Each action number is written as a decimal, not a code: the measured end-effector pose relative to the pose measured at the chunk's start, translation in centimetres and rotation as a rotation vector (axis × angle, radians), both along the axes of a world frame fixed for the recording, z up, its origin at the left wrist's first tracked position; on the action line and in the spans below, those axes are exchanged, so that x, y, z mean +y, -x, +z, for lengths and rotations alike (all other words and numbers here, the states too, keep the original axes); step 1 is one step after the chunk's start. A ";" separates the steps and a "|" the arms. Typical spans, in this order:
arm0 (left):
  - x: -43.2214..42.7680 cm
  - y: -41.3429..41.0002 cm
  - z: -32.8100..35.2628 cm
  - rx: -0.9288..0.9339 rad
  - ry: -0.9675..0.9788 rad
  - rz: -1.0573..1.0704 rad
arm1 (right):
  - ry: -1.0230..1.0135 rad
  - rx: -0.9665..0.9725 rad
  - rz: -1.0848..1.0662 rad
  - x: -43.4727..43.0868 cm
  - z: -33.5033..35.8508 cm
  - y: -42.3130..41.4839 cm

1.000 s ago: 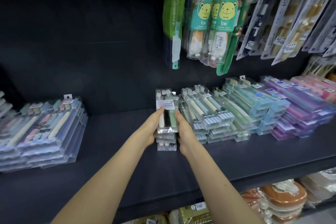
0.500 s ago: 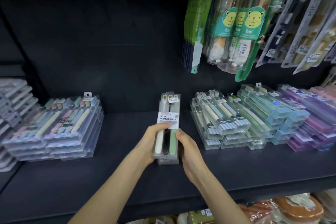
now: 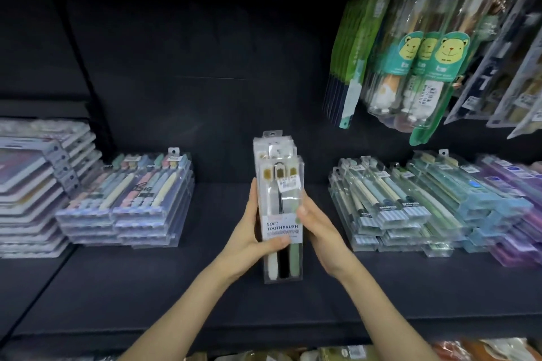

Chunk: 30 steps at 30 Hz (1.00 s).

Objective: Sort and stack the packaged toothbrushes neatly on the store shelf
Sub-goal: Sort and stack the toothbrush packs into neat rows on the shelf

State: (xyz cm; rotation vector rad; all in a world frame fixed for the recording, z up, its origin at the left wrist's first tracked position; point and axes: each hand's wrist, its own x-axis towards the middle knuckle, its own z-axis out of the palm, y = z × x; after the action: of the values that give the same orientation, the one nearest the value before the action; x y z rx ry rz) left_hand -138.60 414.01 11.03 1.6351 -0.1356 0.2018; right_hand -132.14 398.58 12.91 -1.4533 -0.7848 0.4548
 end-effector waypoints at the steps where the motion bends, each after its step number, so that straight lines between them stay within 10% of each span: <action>1: 0.2 0.4 -0.4 -0.001 -0.023 0.003 | 0.018 -0.003 0.015 0.2 -0.3 0.3; 12: -0.2 1.7 -2.1 -0.088 -0.353 0.028 | 0.068 -0.019 0.024 -1.1 -3.5 2.2; 20: -2.1 2.0 -1.9 -0.020 -0.041 0.144 | 0.011 0.080 -0.080 -0.4 -4.1 3.3; 30: -1.8 2.9 -1.3 -0.073 -0.157 0.143 | -0.041 0.079 -0.107 -1.5 -3.7 3.2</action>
State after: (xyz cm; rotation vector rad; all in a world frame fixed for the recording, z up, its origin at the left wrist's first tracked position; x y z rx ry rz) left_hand -141.54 412.18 9.69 1.7954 -0.0918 0.3689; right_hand -135.33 397.04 9.16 -1.4229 -0.6467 0.4104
